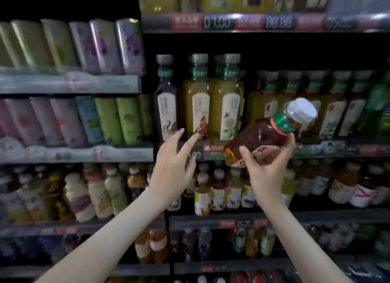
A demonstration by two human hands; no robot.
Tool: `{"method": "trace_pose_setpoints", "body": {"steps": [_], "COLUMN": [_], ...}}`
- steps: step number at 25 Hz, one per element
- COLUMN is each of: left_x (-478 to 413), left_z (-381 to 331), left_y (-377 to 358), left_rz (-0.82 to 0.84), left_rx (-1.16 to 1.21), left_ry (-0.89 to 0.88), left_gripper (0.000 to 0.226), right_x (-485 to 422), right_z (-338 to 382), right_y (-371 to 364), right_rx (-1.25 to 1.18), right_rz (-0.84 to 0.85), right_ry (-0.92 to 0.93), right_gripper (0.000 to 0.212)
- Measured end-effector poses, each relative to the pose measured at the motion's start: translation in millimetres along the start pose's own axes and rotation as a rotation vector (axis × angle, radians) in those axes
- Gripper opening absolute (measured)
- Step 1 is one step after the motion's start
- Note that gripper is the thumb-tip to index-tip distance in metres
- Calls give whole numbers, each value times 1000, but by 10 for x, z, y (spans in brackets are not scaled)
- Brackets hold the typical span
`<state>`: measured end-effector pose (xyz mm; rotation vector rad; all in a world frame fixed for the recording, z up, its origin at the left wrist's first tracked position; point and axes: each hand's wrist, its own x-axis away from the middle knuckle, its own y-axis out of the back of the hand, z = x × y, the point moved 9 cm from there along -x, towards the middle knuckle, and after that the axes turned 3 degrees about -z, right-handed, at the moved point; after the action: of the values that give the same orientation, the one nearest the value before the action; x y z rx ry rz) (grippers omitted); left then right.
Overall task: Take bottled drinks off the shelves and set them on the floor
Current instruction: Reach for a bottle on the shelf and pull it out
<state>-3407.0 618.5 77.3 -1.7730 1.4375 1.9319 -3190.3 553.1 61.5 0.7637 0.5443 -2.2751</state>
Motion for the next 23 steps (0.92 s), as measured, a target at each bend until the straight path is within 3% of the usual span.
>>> {"method": "trace_pose_setpoints", "body": {"steps": [5,10,19,21,23], "left_x": [-396,-624,-756,-806,-850], "left_z": [109,-69,-196,-263,-309], "left_y": [-168,-444,-778,-827,-886], "left_rz": [-36,-62,-126,-143,-144], "left_rx": [-119,-204,-337,-347,-360], "left_ry": [-5,-115,-143,-151,-166], "left_gripper": [59,77,86,87,88], "right_x": [-392,-581,-1077,-1090,-1164], "right_z": [23,-155,-458,-591,-600], "right_y": [95,-109,-443,-469,-447], "right_rx": [75,64,274,299,499], "right_rz": [-178,-193,216,265,240], "right_ry": [69,58,-20,-82,-22], "right_gripper": [91,92,91,95,96]}}
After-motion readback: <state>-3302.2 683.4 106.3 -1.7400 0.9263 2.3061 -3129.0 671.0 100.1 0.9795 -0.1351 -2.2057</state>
